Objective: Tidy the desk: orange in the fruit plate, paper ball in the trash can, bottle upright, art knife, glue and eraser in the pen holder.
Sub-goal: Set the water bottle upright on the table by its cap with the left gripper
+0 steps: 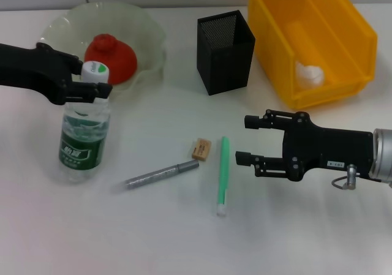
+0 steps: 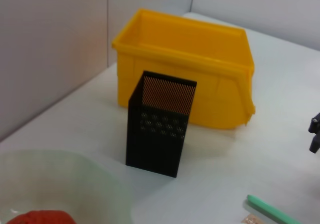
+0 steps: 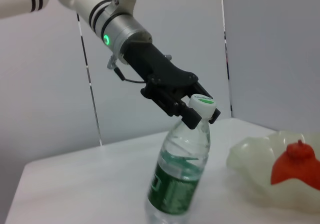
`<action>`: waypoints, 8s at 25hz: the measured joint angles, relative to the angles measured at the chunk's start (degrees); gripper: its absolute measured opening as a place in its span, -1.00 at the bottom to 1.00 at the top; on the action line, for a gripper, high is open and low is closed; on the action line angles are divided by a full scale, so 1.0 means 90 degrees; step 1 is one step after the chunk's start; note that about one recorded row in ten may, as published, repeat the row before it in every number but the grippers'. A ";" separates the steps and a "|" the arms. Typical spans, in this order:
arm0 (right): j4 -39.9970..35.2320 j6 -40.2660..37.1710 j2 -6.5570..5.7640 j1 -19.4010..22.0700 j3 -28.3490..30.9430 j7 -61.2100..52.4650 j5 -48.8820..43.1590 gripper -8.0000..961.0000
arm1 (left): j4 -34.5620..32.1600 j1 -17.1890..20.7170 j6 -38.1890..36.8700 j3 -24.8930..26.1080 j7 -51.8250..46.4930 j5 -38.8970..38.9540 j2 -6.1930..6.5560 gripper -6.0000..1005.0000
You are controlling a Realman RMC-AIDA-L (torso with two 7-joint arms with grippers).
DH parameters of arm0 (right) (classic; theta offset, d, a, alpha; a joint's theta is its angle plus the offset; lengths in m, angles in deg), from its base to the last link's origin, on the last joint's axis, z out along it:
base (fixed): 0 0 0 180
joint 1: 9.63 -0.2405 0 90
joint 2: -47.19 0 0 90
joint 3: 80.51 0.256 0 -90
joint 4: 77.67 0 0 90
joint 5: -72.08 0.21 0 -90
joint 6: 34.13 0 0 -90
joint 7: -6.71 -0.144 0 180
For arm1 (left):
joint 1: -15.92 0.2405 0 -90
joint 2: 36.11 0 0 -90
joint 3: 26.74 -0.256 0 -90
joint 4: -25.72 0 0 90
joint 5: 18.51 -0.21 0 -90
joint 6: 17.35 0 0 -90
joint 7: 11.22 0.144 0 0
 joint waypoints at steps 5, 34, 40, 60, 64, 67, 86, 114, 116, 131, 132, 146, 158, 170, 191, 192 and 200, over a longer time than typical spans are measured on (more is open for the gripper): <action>0.0027 -0.0051 -0.0012 0.0034 0.0007 0.0058 0.0056 0.53 | -0.0043 0.0089 -0.0040 0.0200 0.0113 0.0122 -0.0037 -0.11; -0.0032 -0.0198 -0.0028 0.0145 0.0014 0.0317 0.0058 0.54 | -0.0387 0.0354 -0.0067 0.0310 0.0212 0.0784 -0.0164 -0.11; -0.0034 -0.0204 -0.0028 0.0141 -0.0007 0.0317 0.0056 0.54 | -0.0399 0.0443 -0.0060 0.0314 0.0333 0.0820 -0.0166 -0.11; -0.0002 -0.0236 -0.0028 0.0131 0.0007 0.0401 0.0055 0.53 | -0.0556 0.0791 -0.0026 0.0491 0.0605 0.1151 -0.0119 -0.11; -0.0001 -0.0236 -0.0028 0.0132 -0.0004 0.0401 0.0055 0.53 | -0.0556 0.0818 0.0011 0.0498 0.0611 0.1151 -0.0113 -0.11; -0.0001 -0.0237 -0.0028 0.0132 -0.0006 0.0401 0.0056 0.53 | -0.0555 0.0849 0.0083 0.0608 0.0674 0.1151 -0.0113 -0.11; -0.0092 -0.0612 -0.0054 0.0332 0.0032 0.0439 0.0036 0.53 | -0.0598 0.1156 0.0250 0.0875 0.0540 0.1528 -0.0075 -0.11; -0.0378 -0.0961 -0.0097 0.0403 0.0138 0.0550 0.0061 0.53 | -0.0684 0.1303 0.0403 0.1159 0.0716 0.1530 -0.0029 -0.11; -0.0379 -0.0963 -0.0097 0.0402 0.0138 0.0550 0.0060 0.53 | -0.0672 0.1298 0.0444 0.1153 0.0744 0.1530 -0.0048 -0.11; -0.0383 -0.0976 -0.0130 0.0396 0.0137 0.0557 0.0062 0.53 | -0.0589 0.1304 0.0675 0.1113 0.0824 0.1496 -0.0169 -0.11; -0.0383 -0.0976 -0.0133 0.0396 0.0137 0.0557 0.0062 0.53 | -0.0556 0.1302 0.0683 0.1115 0.0824 0.1494 -0.0168 -0.11; -0.0383 -0.0982 -0.0136 0.0385 0.0136 0.0557 0.0051 0.53 | -0.0258 0.1294 0.0975 0.1094 0.0972 0.1471 -0.0151 -0.11; -0.0348 -0.0942 -0.0136 0.0331 0.0137 0.0556 0.0057 0.53 | -0.0220 0.1265 0.0996 0.1098 0.1028 0.1471 -0.0141 -0.10; -0.0334 -0.0926 -0.0136 0.0320 0.0137 0.0557 0.0057 0.53 | -0.0131 0.1261 0.1090 0.1091 0.1092 0.1472 -0.0115 -0.08; -0.0340 -0.0926 -0.0136 0.0340 0.0137 0.0557 0.0056 0.53 | 0.0391 0.1219 0.1337 0.1070 0.1437 0.1419 -0.0146 -0.05; -0.0341 -0.0926 -0.0136 0.0342 0.0137 0.0557 0.0056 0.53 | 0.0391 0.1219 0.1337 0.1070 0.1437 0.1419 -0.0146 -0.05; -0.0339 -0.0926 -0.0136 0.0340 0.0137 0.0557 0.0056 0.53 | 0.0503 0.1185 0.1390 0.1072 0.1508 0.1413 -0.0129 -0.03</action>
